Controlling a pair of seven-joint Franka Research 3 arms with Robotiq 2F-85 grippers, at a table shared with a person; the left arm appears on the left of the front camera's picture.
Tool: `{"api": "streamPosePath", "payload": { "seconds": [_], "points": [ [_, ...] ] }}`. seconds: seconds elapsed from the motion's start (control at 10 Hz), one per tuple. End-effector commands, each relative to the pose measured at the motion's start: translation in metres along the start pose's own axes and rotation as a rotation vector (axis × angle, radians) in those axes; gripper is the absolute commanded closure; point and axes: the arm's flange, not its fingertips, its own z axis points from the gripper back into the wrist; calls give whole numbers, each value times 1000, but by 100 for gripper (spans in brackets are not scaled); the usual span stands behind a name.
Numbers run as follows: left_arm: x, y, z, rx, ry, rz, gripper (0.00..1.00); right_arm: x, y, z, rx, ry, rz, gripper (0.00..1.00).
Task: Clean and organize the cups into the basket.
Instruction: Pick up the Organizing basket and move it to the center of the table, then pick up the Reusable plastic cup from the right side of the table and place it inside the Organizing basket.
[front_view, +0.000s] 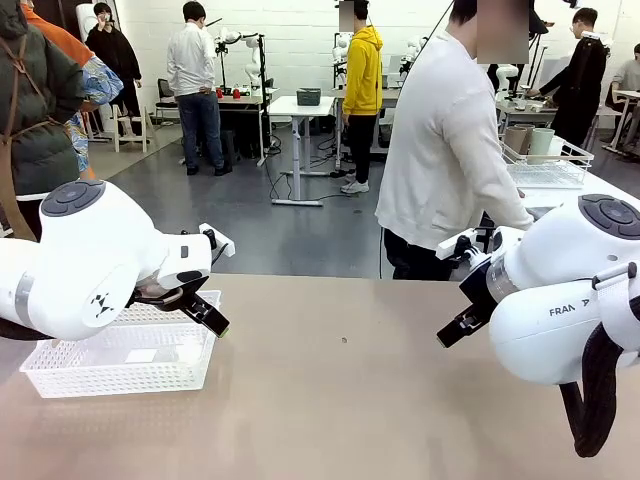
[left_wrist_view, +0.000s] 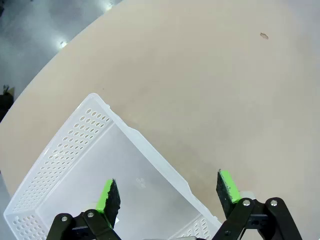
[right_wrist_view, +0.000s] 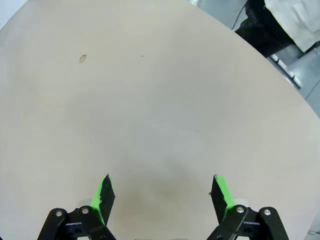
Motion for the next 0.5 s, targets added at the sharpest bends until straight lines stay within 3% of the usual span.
{"api": "streamPosePath", "payload": {
  "seconds": [0.0, 0.4],
  "points": [
    [0, 0, 0, 0, 0, 0, 0, 0, 0, 0, 0, 0, 0, 0],
    [0, 0, 0, 0, 0, 0, 0, 0, 0, 0, 0, 0, 0, 0]
  ]
}}
